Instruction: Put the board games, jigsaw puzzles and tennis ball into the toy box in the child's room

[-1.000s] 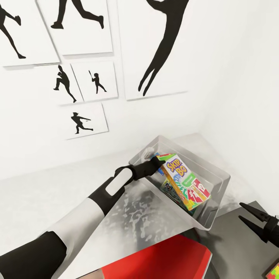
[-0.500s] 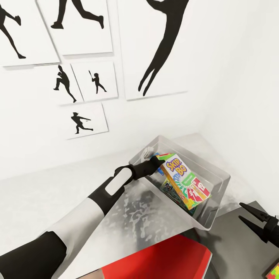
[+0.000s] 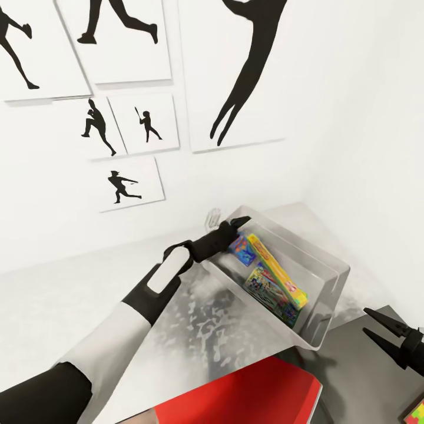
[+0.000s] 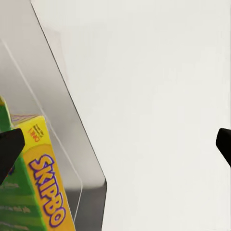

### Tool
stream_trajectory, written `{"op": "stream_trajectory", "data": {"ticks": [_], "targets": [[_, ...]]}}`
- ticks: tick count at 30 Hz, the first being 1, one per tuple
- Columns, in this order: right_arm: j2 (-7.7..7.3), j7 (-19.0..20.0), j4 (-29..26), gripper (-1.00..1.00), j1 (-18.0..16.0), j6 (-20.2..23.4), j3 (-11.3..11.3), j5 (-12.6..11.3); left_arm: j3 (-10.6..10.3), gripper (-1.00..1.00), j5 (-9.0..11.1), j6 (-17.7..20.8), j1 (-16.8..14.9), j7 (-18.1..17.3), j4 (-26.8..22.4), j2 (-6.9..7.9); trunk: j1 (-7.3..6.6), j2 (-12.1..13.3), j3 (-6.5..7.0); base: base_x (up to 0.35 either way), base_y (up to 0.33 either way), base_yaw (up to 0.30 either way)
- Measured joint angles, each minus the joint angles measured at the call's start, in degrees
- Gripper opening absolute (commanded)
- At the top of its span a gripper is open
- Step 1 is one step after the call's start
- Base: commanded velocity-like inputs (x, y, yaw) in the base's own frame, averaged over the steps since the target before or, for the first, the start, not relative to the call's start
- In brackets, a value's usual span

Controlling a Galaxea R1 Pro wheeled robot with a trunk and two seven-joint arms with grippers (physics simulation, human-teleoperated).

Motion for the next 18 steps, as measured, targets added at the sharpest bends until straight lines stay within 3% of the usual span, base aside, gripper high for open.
{"op": "stream_trajectory", "data": {"ticks": [13, 18], "targets": [[0.00, 0.0, 0.0, 1.00, 0.0, 0.0, 0.0, 0.0, 1.1, 1.00, 0.1, 0.5, 0.7, 0.1, -0.7, 0.61, 0.00, 0.0, 0.00, 0.000, 0.000, 0.000], [0.00, 0.0, 0.0, 1.00, 0.0, 0.0, 0.0, 0.0, 2.2, 1.00, 0.3, 5.4, 0.7, -0.1, -0.9, 2.30, 0.00, 0.0, 0.00, 0.000, 0.000, 0.000]]}}
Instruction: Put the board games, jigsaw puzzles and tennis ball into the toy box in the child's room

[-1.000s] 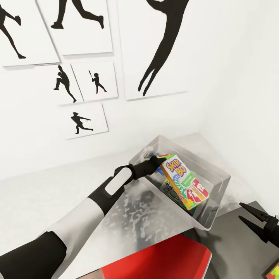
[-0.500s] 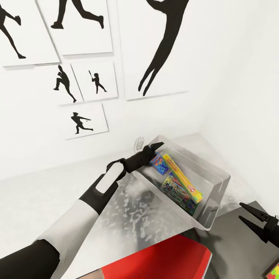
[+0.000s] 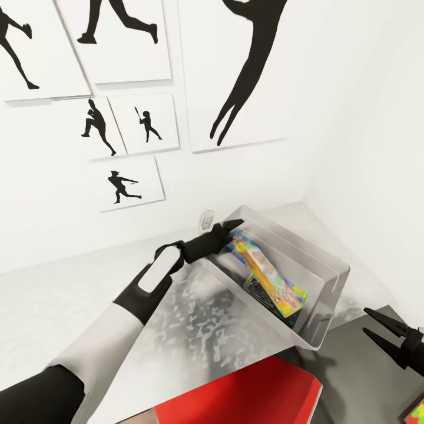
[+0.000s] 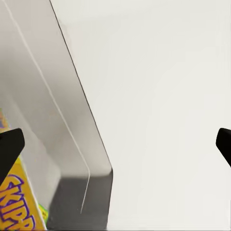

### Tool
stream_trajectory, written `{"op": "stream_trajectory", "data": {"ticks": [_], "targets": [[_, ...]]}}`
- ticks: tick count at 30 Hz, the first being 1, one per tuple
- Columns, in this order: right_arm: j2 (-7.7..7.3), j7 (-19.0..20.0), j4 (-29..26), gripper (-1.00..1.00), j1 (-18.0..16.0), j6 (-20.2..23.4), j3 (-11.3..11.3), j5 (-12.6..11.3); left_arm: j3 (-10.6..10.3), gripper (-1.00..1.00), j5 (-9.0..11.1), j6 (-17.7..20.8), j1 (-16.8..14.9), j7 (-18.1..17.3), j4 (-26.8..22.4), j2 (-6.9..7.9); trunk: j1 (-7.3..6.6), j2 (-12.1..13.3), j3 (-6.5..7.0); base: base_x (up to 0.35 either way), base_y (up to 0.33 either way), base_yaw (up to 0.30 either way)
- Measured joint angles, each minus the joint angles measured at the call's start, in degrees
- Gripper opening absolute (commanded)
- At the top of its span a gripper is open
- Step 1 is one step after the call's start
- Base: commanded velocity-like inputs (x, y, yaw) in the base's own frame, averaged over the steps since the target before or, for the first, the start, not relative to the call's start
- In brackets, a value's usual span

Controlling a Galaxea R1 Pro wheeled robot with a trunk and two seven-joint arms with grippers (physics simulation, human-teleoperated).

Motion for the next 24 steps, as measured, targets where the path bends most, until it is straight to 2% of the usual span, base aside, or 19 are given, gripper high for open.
{"op": "stream_trajectory", "data": {"ticks": [6, 9, 14, 24], "targets": [[0.06, 0.0, 0.0, 1.00, 0.0, 0.0, 0.0, 0.0, 6.7, 1.00, 0.3, 8.7, 0.5, -0.2, -0.4, 0.40, 0.00, 0.0, 0.00, 0.000, 0.000, 0.000], [0.08, 0.0, -0.1, 1.00, 0.0, 0.0, 0.0, 0.0, 8.8, 1.00, 0.4, 11.3, 0.9, -0.3, -1.6, 0.43, 0.00, 0.0, 0.00, 0.000, 0.000, 0.000], [0.09, 0.0, -0.1, 1.00, 0.0, 0.0, 0.0, 0.0, 9.6, 1.00, 0.4, 13.1, 1.4, -0.3, -2.7, 0.44, 0.00, 0.0, 0.00, 0.000, 0.000, 0.000], [0.09, -0.1, 0.0, 1.00, 0.0, 0.0, 0.1, 0.0, 9.7, 1.00, 0.4, 13.7, 1.7, -0.2, -2.9, 0.15, 0.00, 0.0, 0.00, 0.000, 0.000, 0.000]]}}
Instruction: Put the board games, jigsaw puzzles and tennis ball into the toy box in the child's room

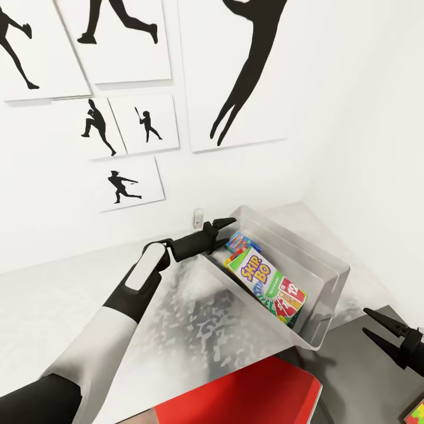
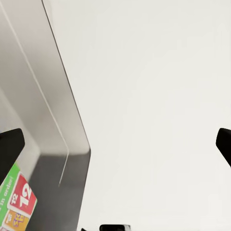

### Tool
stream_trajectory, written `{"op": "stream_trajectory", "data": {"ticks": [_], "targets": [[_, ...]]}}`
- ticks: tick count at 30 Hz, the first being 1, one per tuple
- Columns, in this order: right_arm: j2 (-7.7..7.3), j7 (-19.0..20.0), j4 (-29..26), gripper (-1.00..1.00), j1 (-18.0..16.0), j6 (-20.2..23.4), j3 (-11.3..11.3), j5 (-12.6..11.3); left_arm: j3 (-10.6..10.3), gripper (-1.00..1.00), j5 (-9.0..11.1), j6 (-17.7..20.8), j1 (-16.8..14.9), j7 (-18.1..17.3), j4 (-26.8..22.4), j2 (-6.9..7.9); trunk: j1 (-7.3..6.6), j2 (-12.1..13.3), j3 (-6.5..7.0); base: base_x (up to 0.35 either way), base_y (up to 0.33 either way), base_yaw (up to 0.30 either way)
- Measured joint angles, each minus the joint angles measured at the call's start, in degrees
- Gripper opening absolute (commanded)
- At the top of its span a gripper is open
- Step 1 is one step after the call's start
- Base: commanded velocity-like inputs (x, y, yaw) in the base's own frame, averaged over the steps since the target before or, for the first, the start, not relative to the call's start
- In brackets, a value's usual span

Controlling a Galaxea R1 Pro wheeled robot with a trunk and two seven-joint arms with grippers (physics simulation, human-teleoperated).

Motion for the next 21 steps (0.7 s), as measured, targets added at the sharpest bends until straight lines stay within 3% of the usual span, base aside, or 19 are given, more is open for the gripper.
{"op": "stream_trajectory", "data": {"ticks": [9, 12, 17, 21], "targets": [[0.00, 0.0, 0.0, 1.00, 0.0, 0.0, 0.0, 0.0, -0.3, 1.00, 0.1, 2.2, 0.1, -0.1, -0.5, -0.36, 0.00, 0.0, 0.00, 0.000, 0.000, 0.000], [0.00, 0.1, 0.0, 1.00, 0.0, 0.0, 0.0, 0.0, -1.0, 1.00, 0.1, 2.8, 1.3, -0.1, -2.3, -1.18, 0.00, 0.0, 0.00, 0.000, 0.000, 0.000], [0.00, 0.2, 0.0, 1.00, 0.0, 0.0, 0.0, 0.0, -6.0, 1.00, 0.1, 3.6, 3.0, 0.0, -10.6, -1.39, 0.00, 0.0, 0.00, 0.000, 0.000, 0.000], [0.00, 0.3, 0.0, 1.00, 0.0, 0.0, 0.0, 0.0, -7.1, 1.00, 0.1, 8.8, 4.0, 0.1, -13.9, 0.11, 0.00, 0.0, 0.00, 0.000, 0.000, 0.000]]}}
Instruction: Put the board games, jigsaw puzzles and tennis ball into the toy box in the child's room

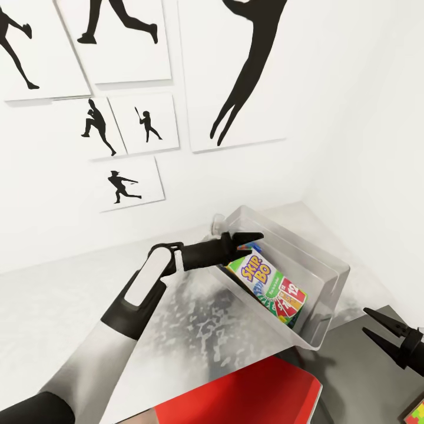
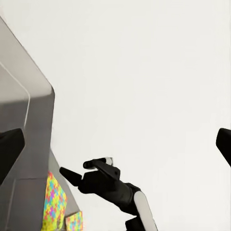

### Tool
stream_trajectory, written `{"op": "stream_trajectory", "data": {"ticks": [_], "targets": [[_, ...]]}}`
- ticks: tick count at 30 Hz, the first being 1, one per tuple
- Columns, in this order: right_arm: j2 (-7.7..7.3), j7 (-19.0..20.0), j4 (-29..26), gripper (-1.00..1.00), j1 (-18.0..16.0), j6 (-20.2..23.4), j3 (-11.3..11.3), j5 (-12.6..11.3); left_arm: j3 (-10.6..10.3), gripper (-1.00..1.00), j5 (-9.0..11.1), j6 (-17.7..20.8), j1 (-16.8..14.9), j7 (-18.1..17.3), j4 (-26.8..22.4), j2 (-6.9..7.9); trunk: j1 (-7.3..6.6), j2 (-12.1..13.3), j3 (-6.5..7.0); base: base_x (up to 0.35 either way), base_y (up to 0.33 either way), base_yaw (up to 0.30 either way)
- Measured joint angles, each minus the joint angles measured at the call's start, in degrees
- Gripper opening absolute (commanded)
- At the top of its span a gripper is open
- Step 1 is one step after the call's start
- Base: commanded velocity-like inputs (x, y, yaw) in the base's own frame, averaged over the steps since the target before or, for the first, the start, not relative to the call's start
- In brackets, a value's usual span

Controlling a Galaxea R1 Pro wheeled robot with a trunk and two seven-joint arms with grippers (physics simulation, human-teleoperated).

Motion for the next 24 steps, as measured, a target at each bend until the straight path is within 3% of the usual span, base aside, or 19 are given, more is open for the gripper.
{"op": "stream_trajectory", "data": {"ticks": [5, 8, 11, 13, 14, 15, 16, 17, 18, 19, 20, 21, 23, 24], "targets": [[0.00, 0.0, 0.0, 1.00, 0.0, 0.0, 0.0, 0.0, -0.2, 1.00, 0.1, 4.8, 1.6, 0.0, -2.7, 2.76, 0.00, 0.0, 0.00, 0.000, 0.000, 0.000], [0.00, 0.0, 0.0, 1.00, 0.0, 0.1, 0.0, 0.0, 0.0, 1.00, 0.1, 6.2, 2.6, 0.0, -3.7, 6.35, 0.00, 0.0, 0.00, 0.000, 0.000, 0.000], [0.00, 0.0, 0.0, 1.00, 0.0, 0.0, 0.0, 0.0, -0.1, 1.00, 1.5, 6.7, 3.5, -1.1, -4.4, 13.58, 0.00, 0.0, 0.00, 0.000, 0.000, 0.000], [0.00, 0.0, 0.0, 1.00, 0.0, 0.0, 0.0, 0.0, 0.0, 1.00, 4.8, 6.8, 5.2, -4.7, -4.5, 18.89, 0.00, 0.0, 0.00, 0.000, 0.000, 0.000], [0.00, 0.0, 0.0, 1.00, 0.0, 0.0, 0.0, 0.0, 0.0, 1.00, 5.7, 6.8, 5.8, -5.9, -4.6, 20.39, 0.00, 0.0, 0.00, 0.000, 0.000, 0.000], [0.00, 0.0, 0.0, 1.00, 0.0, 0.0, 0.0, 0.0, 0.0, 1.00, 6.9, 6.8, 7.0, -8.5, -4.6, 23.23, 0.00, 0.0, 0.00, 0.000, 0.000, 0.000], [0.00, 0.0, 0.0, 1.00, 0.0, 0.0, 0.0, 0.0, 0.1, 1.00, 7.5, 6.8, 7.6, -9.9, -4.6, 24.91, 0.00, 0.0, 0.00, 0.000, 0.000, 0.000], [0.00, 0.0, 0.0, 1.00, 0.0, 0.0, 0.0, 0.0, 0.1, 1.00, 8.1, 6.7, 8.8, -12.7, -4.6, 27.86, 0.00, 0.0, 0.00, -0.006, 0.000, 0.000], [0.00, 0.0, 0.0, 1.00, 0.0, 0.0, 0.0, 0.0, 0.1, 1.00, 8.4, 6.6, 9.4, -14.2, -4.5, 29.52, 0.00, 0.0, 0.00, -0.037, 0.000, 0.000], [0.00, 0.0, 0.0, 1.00, 0.0, 0.0, 0.0, 0.0, 0.1, 1.00, 8.5, 6.5, 10.6, -17.1, -4.1, 32.28, 0.00, 0.0, 0.00, -0.058, 0.000, 0.000], [0.00, 0.0, 0.0, 1.00, 0.0, 0.0, 0.0, 0.0, 0.1, 1.00, 8.7, 6.5, 11.4, -18.7, -4.0, 33.80, 0.01, 0.0, 0.00, -0.111, 0.000, 0.000], [0.00, 0.0, 0.0, 1.00, 0.0, 0.0, 0.1, 0.0, 0.1, 1.00, 8.6, 6.3, 12.9, -21.5, -3.5, 36.39, 0.01, 0.0, 0.00, -0.139, 0.000, 0.000], [0.00, 0.0, 0.0, 1.00, 0.0, 0.0, 0.1, 0.0, 0.2, 1.00, 8.6, 6.0, 15.7, -25.7, -2.5, 39.98, 0.02, 0.0, 0.00, -0.187, 0.000, 0.000], [0.02, 0.0, 0.0, 1.00, 0.0, 0.0, 0.1, 0.0, 0.2, 1.00, 8.7, 5.8, 16.7, -27.1, -2.0, 40.91, 0.02, 0.0, 0.00, -0.197, 0.000, 0.000]]}}
